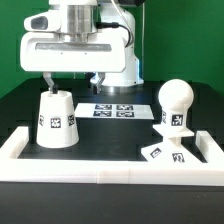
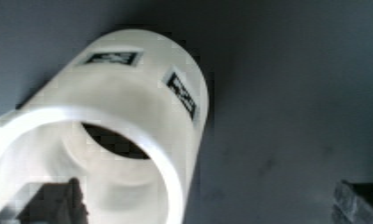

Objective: Assemble lamp

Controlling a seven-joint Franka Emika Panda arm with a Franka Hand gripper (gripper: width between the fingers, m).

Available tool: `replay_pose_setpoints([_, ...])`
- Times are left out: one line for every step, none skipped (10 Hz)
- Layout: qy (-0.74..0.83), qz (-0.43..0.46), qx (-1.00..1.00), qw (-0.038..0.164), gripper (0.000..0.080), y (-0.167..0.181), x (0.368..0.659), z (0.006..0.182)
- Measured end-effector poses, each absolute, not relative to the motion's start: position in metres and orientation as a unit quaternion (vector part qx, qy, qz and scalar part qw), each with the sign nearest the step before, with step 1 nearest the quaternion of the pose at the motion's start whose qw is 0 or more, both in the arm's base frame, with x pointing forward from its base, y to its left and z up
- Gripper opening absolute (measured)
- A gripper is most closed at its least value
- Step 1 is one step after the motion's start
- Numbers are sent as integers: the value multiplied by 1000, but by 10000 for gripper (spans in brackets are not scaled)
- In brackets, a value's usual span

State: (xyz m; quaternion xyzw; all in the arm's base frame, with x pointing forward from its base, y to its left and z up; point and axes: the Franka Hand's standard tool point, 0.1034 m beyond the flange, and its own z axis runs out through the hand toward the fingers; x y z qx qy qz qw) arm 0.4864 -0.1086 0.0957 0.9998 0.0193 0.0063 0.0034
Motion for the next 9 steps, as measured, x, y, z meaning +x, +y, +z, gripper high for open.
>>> replay_pose_setpoints([19, 3, 1000, 4, 699, -108, 485, 92])
replay_pose_setpoints([18, -1, 1000, 3, 699, -108, 483, 87])
replay_pose_setpoints([17, -5, 1000, 4, 699, -109, 481, 82])
replay_pose_setpoints([18, -6, 1000, 8, 699, -109, 479, 74])
replay_pose_setpoints([19, -9, 1000, 8, 699, -108, 478, 72])
replay_pose_setpoints([19, -10, 1000, 8, 699, -106, 479, 72])
replay_pose_setpoints([21, -9, 1000, 8, 590, -103, 481, 72])
replay_pose_setpoints([23, -8, 1000, 8, 422, -101, 482, 73])
replay_pose_setpoints([24, -8, 1000, 8, 422, -99, 482, 73])
